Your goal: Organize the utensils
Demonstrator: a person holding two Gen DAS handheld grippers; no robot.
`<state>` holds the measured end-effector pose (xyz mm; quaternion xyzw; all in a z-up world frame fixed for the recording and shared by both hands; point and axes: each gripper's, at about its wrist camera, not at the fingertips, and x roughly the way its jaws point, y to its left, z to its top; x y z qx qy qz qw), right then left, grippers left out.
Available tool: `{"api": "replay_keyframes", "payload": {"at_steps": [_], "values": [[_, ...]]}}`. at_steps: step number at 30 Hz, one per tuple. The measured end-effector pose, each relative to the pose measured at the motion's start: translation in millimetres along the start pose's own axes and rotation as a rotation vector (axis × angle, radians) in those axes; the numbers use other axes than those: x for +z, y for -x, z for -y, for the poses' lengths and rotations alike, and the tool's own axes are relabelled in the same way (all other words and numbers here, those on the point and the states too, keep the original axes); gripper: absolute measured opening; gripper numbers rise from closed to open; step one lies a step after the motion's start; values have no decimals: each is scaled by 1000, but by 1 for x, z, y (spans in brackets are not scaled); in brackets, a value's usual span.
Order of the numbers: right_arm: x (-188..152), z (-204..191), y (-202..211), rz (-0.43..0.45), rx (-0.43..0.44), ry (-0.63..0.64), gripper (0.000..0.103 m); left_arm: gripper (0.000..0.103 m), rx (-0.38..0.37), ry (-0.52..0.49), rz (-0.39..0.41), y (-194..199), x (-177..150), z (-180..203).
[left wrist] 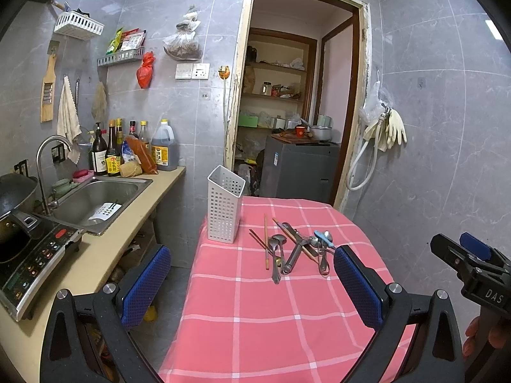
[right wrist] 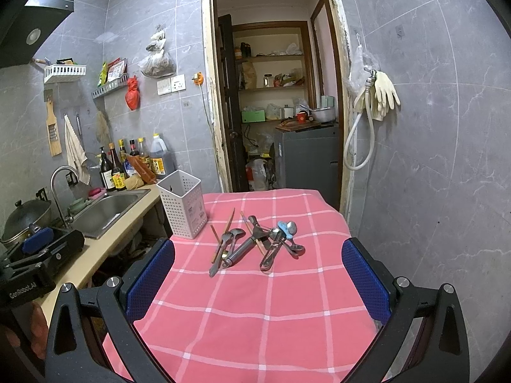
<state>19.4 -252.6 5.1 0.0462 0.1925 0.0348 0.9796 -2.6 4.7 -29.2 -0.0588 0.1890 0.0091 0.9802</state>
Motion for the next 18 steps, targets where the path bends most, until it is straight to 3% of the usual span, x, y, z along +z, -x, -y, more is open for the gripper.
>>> {"api": "replay_keyframes", "payload": {"at_steps": [10, 18], "values": [[4, 0, -10, 6, 13, 27, 102, 103, -6, -5, 15, -25, 11, 14], [41, 7, -46, 33, 15, 49, 102, 103, -43, -10, 28, -61, 42, 20]]}}
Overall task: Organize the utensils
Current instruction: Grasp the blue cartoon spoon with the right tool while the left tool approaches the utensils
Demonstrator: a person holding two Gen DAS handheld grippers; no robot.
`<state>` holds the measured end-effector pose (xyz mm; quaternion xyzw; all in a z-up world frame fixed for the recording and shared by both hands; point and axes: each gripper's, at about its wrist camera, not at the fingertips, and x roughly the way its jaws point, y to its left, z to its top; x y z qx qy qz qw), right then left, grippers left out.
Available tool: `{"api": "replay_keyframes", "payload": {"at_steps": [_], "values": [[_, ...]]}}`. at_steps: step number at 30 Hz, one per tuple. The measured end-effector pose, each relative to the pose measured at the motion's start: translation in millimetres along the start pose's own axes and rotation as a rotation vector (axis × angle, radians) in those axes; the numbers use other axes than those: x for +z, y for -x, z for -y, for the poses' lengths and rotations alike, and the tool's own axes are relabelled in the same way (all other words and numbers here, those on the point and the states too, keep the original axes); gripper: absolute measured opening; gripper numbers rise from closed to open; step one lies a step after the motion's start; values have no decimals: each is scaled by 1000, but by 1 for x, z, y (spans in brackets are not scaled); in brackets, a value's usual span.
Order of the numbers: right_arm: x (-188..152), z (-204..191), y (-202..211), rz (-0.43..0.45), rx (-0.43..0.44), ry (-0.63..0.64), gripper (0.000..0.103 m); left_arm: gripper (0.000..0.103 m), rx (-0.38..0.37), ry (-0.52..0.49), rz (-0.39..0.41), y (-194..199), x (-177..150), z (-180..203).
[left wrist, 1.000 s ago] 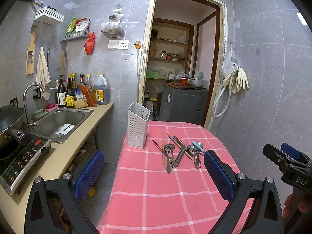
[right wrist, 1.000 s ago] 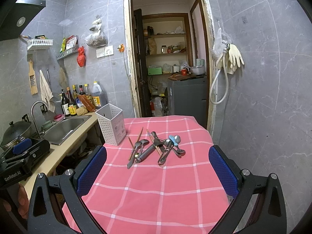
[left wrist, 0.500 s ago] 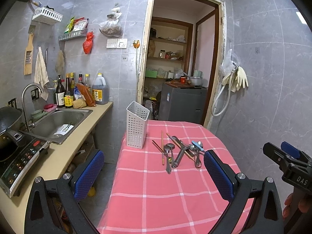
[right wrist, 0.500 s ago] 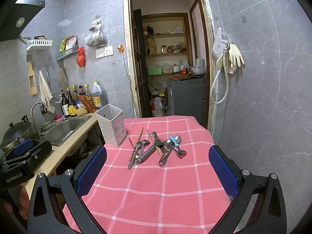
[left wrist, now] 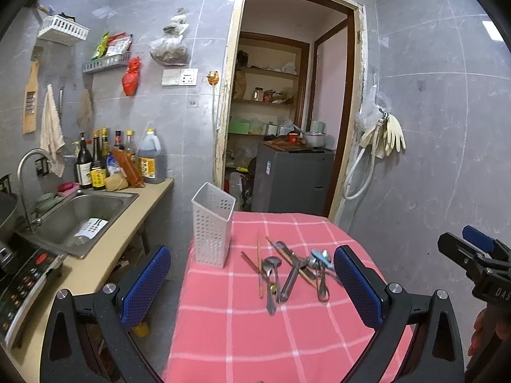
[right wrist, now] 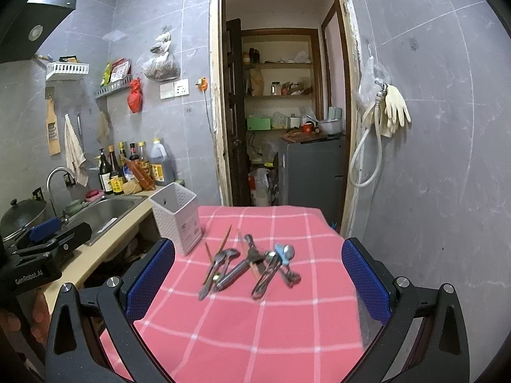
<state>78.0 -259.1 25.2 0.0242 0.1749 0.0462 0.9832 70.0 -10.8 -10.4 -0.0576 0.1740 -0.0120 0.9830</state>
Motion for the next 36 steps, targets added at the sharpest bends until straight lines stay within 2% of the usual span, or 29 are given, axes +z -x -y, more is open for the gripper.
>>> {"api": "replay_keyframes", "payload": {"at_steps": [7, 11, 16, 20, 26, 32, 34, 36], "values": [[24, 23, -53, 12, 17, 18, 102, 103, -27, 2, -32, -57, 17, 11], [37, 36, -99, 14, 51, 32, 102, 103, -19, -3, -38, -94, 21, 19], [43, 44, -155, 2, 104, 45, 102, 102, -5, -15, -44, -141, 23, 29], [38, 51, -200, -31, 154, 43, 101, 98, 10, -16, -53, -176, 20, 35], [17, 56, -259, -109, 206, 46, 83, 92, 27, -21, -96, -219, 7, 42], [-15, 62, -311, -248, 251, 17, 56, 78, 35, -2, -211, -252, -10, 44], [-27, 64, -326, -296, 262, 7, 45, 69, 33, 11, -254, -261, -16, 44], [-37, 64, -340, -344, 270, 0, 39, 63, 28, 19, -310, -272, -22, 44]]}}
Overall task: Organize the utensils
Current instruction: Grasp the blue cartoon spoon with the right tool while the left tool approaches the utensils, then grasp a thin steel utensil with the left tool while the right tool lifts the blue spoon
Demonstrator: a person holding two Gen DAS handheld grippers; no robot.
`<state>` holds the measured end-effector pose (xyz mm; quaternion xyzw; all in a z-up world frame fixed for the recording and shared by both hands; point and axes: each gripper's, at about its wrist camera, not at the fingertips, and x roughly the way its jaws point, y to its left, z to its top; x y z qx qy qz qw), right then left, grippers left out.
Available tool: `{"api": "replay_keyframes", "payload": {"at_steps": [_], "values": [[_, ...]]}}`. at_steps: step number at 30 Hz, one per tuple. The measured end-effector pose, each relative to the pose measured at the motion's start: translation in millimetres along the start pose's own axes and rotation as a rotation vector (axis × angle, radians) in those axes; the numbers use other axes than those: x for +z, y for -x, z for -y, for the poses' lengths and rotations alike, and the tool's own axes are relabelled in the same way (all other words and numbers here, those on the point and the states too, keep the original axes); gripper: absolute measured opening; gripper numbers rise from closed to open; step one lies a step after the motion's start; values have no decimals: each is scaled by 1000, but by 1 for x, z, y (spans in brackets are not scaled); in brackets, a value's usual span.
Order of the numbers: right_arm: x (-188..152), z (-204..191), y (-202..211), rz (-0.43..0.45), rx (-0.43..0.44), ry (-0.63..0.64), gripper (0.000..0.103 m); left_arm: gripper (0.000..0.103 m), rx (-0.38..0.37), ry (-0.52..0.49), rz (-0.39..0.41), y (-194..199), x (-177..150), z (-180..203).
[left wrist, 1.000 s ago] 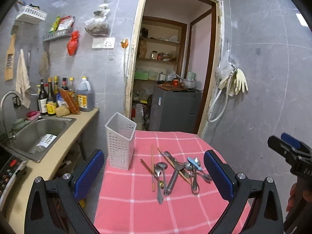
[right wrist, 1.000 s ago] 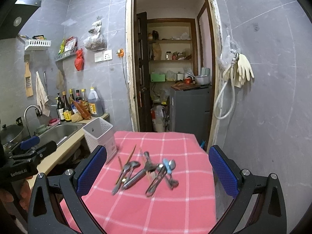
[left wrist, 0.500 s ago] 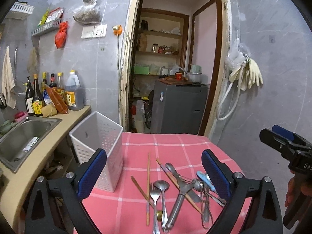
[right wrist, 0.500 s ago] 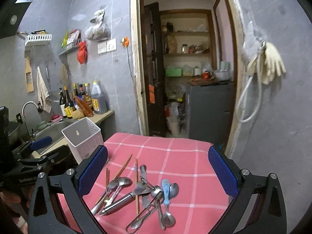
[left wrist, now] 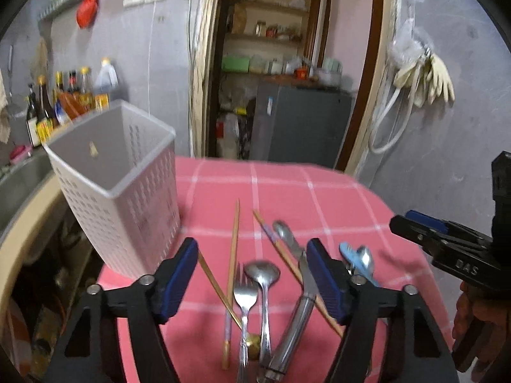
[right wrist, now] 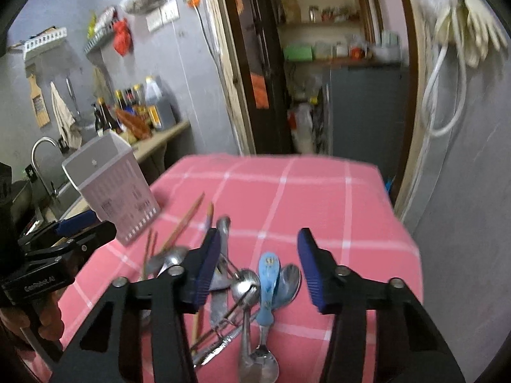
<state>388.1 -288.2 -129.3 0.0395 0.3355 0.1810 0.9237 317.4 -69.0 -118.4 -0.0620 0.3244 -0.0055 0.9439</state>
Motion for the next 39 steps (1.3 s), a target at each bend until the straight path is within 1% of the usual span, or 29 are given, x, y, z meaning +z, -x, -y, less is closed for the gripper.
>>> {"api": "replay_keyframes", "payload": {"at_steps": [1, 3, 4, 7, 10, 13, 14, 16, 17, 19, 24, 28, 31, 33, 35, 36, 37, 39], "values": [[-3, 2, -8, -27, 8, -6, 36, 58, 3, 1, -31, -7, -1, 0], [-8, 4, -21, -71, 15, -9, 35, 51, 0, 9, -87, -19, -5, -1], [-11, 5, -28, -94, 22, -10, 32, 48, 1, 16, -119, -25, -7, -1], [-21, 3, -43, -156, 41, -12, 31, 41, -4, 34, -196, -41, -13, -4], [-25, 2, -54, -205, 52, -7, 31, 36, -17, 44, -274, -56, -19, -6], [-27, 3, -62, -253, 62, -8, 31, 34, -12, 57, -327, -67, -23, -8], [-28, 3, -65, -268, 62, -8, 31, 34, -10, 64, -341, -69, -22, -10], [-29, 3, -69, -291, 65, -10, 31, 29, -15, 83, -361, -73, -23, -12], [-29, 3, -72, -307, 63, -8, 31, 28, -15, 85, -363, -74, -22, -12], [-30, 2, -78, -334, 62, -8, 31, 23, -23, 84, -380, -76, -21, -12], [-29, 1, -87, -385, 70, -23, 30, 22, -56, 89, -431, -84, -16, -14], [-27, -3, -96, -410, 98, -71, 30, 20, -93, 127, -469, -88, -15, -18], [-27, -7, -100, -426, 104, -89, 19, 19, -116, 139, -497, -92, -15, -21], [-28, -7, -102, -439, 114, -112, 17, 18, -135, 144, -521, -93, -15, -23], [-28, -6, -106, -457, 129, -139, 15, 8, -175, 154, -549, -94, -14, -25], [-28, -6, -108, -468, 137, -150, 15, 7, -197, 160, -566, -95, -14, -25], [-28, -5, -110, -481, 145, -164, 15, 7, -201, 153, -580, -96, -15, -23], [-30, -5, -113, -491, 156, -180, 15, 6, -196, 130, -577, -95, -15, -18]]}}
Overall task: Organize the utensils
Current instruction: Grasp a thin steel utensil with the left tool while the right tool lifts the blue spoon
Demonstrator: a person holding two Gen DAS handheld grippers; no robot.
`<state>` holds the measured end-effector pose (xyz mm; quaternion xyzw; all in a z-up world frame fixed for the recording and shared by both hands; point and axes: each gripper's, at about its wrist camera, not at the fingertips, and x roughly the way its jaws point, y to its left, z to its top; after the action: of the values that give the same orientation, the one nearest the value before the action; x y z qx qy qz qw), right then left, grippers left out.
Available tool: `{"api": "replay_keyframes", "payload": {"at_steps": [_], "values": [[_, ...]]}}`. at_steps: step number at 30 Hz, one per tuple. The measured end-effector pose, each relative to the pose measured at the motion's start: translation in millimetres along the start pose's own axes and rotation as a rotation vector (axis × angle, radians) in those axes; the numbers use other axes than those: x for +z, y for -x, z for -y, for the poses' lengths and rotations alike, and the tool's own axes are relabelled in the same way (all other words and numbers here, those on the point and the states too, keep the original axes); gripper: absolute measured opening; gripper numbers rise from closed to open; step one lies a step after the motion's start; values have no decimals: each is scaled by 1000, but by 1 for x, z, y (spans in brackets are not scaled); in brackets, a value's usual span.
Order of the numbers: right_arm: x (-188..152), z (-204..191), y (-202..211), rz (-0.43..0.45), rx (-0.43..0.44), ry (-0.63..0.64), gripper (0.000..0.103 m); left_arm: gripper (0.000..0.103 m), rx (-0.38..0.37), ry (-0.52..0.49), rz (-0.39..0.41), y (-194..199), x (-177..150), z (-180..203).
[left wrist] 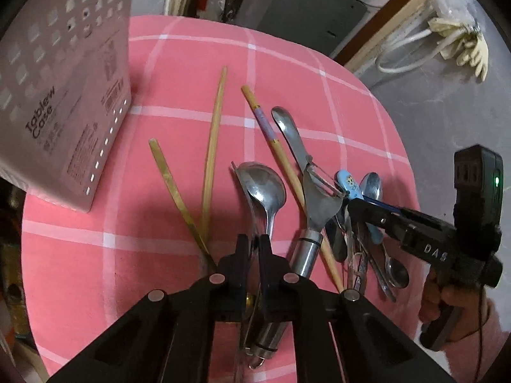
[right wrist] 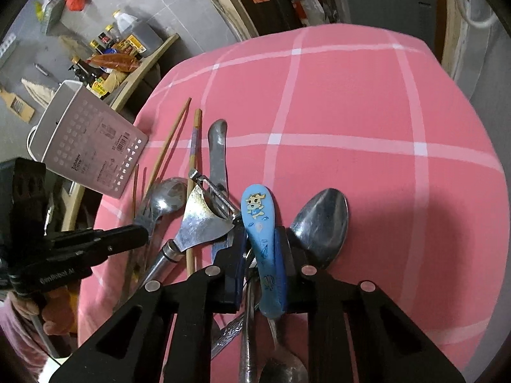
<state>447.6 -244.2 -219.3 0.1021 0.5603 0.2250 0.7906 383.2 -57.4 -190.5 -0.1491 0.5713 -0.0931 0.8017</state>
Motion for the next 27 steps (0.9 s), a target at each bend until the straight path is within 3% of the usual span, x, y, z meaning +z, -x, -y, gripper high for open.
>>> {"api": "replay_keyframes", "payload": {"at_steps": [10, 19, 27], "values": [[-16, -7, 5, -3, 75, -67, 13, 3, 26, 9, 25, 15, -20, 5], [-48, -12, 35, 105, 134, -104, 7, 3, -40, -49, 140, 48, -43, 11], [-66, -19, 86, 265, 149, -140, 7, 3, -77, -112, 287, 94, -50, 30]]}}
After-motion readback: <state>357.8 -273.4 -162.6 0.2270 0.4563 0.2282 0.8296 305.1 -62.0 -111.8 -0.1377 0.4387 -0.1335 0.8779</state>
